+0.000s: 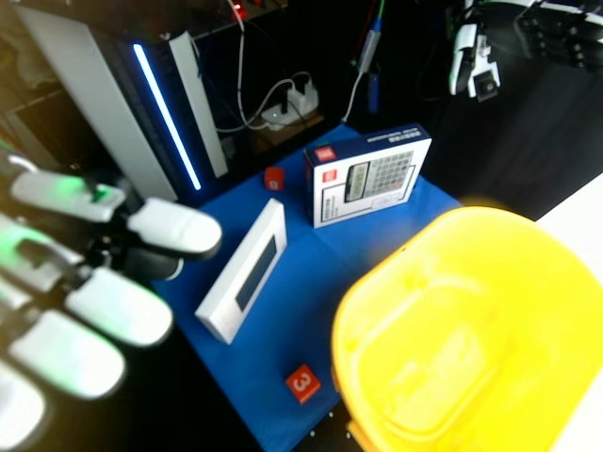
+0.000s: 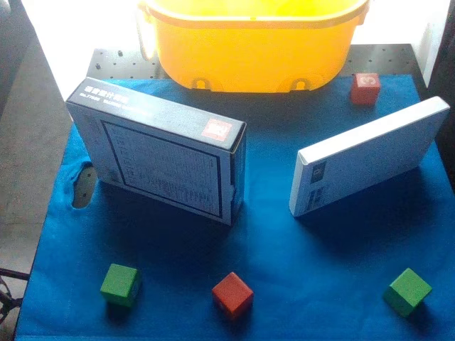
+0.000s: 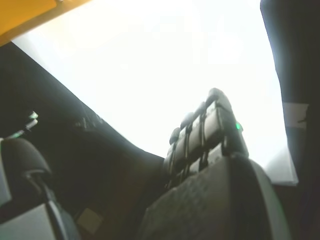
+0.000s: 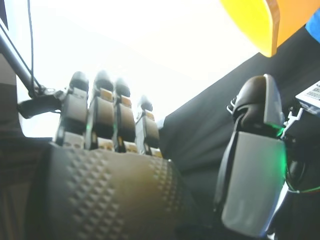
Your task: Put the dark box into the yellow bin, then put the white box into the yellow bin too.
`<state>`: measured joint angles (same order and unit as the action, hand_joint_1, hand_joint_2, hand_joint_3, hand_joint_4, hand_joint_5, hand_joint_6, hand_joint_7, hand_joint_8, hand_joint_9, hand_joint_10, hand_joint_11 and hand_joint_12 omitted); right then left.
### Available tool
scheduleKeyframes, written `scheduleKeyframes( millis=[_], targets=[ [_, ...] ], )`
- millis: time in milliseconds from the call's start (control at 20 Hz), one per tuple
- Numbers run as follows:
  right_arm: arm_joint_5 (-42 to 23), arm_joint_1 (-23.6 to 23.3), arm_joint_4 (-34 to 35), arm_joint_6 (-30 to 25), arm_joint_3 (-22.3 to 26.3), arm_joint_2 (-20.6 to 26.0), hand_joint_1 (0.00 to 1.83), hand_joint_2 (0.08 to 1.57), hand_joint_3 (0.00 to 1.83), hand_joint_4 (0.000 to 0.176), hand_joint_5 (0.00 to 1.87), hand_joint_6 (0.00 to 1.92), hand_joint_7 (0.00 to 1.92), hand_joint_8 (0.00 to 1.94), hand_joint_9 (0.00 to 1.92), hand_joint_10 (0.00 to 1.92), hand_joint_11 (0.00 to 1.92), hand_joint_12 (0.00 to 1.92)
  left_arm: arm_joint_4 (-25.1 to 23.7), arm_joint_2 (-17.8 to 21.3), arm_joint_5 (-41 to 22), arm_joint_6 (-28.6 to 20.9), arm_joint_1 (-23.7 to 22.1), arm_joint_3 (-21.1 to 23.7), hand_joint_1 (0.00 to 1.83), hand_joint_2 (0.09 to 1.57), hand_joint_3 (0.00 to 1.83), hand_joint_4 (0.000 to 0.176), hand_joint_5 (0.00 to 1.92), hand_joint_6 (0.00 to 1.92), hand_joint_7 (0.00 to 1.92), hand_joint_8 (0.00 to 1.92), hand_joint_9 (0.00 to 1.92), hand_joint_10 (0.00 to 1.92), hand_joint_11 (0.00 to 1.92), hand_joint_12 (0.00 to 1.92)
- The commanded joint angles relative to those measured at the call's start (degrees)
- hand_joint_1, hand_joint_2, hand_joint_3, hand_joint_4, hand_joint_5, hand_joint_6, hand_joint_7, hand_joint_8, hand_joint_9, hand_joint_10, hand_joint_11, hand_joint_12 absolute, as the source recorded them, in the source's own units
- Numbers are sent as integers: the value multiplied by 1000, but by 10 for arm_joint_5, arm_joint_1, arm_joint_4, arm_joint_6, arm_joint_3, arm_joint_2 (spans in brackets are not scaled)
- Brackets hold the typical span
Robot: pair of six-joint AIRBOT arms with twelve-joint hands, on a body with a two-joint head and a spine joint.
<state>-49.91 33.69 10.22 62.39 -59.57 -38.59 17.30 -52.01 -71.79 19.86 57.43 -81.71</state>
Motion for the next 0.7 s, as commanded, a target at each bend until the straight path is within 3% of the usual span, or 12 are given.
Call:
scheduleKeyframes(
  millis=[0, 50, 150, 200, 250, 300, 350, 400, 450, 500, 550, 650],
  targets=[
    [-68, -9, 4, -1, -3, 2, 186, 915, 16, 84, 191, 5, 221, 7, 127, 11, 13, 67, 14, 2, -61, -3, -7, -5, 203, 1092, 13, 88, 161, 10, 153, 7, 67, 11, 26, 115],
    [-66, -9, 4, -1, -3, 2, 169, 914, 11, 90, 183, 1, 224, 6, 127, 9, 14, 66, 10, 1, -57, -3, -8, -5, 200, 1086, 8, 99, 162, 9, 159, 9, 74, 12, 23, 114],
    [-65, -9, 3, -1, -3, 2, 164, 910, 5, 86, 173, 2, 211, 2, 126, 7, 0, 55, 0, 2, -52, -3, -12, -6, 179, 1081, 3, 97, 145, 0, 155, 4, 79, 11, 39, 120],
    [-64, -9, 3, -1, -3, 2, 174, 882, 0, 121, 194, 10, 229, 8, 144, 13, 19, 62, -8, 2, -48, -3, -17, -6, 171, 1076, 1, 99, 136, 0, 151, 2, 77, 8, 39, 120],
    [-62, -9, 3, -1, -2, 2, 172, 883, 0, 98, 190, 7, 237, 10, 152, 15, 23, 63, -20, 2, -40, -3, -24, -8, 175, 1071, 0, 114, 105, 0, 137, 0, 63, 2, 21, 113],
    [-61, -9, 3, -1, -2, 2, 155, 909, 6, 106, 204, 11, 252, 14, 147, 11, 10, 58, -39, 2, -27, -5, -36, -10, 190, 1050, 0, 128, 83, 0, 120, 0, 46, 0, 3, 101],
    [-61, -9, 3, -1, -2, 2, 151, 887, 0, 132, 198, 6, 246, 9, 143, 7, 4, 54, -53, 2, -14, -6, -46, -13, 261, 964, 0, 119, 76, 0, 103, 0, 17, 0, 0, 19],
    [-60, -9, 3, -1, -2, 2, 149, 887, 0, 123, 187, 1, 237, 3, 142, 5, 0, 35, -63, 1, -4, -16, -52, -17, 263, 930, 0, 115, 57, 0, 63, 0, 3, 0, 0, 3],
    [-60, -9, 3, -1, -2, 2, 163, 893, 0, 118, 206, 4, 248, 4, 150, 5, 0, 13, -83, 0, 6, -32, -59, -24, 273, 911, 0, 82, 34, 0, 12, 0, 0, 0, 0, 0],
    [-60, -9, 3, -1, -2, 2, 172, 891, 0, 117, 212, 5, 257, 6, 149, 3, 0, 7, -103, -2, 17, -51, -67, -30, 255, 897, 0, 84, 18, 0, 2, 0, 0, 0, 0, 0],
    [-60, -9, 3, -1, -3, 2, 169, 883, 0, 119, 210, 3, 268, 9, 150, 3, 10, 11, -130, -3, 29, -61, -77, -35, 252, 863, 0, 108, 8, 0, 0, 0, 0, 0, 0, 0],
    [-59, -9, 3, -1, -2, 2, 167, 891, 1, 113, 216, 5, 275, 9, 138, 0, 1, 6, -192, -3, 53, -71, -110, -35, 280, 773, 0, 132, 1, 0, 0, 0, 0, 0, 0, 0]
  ],
)
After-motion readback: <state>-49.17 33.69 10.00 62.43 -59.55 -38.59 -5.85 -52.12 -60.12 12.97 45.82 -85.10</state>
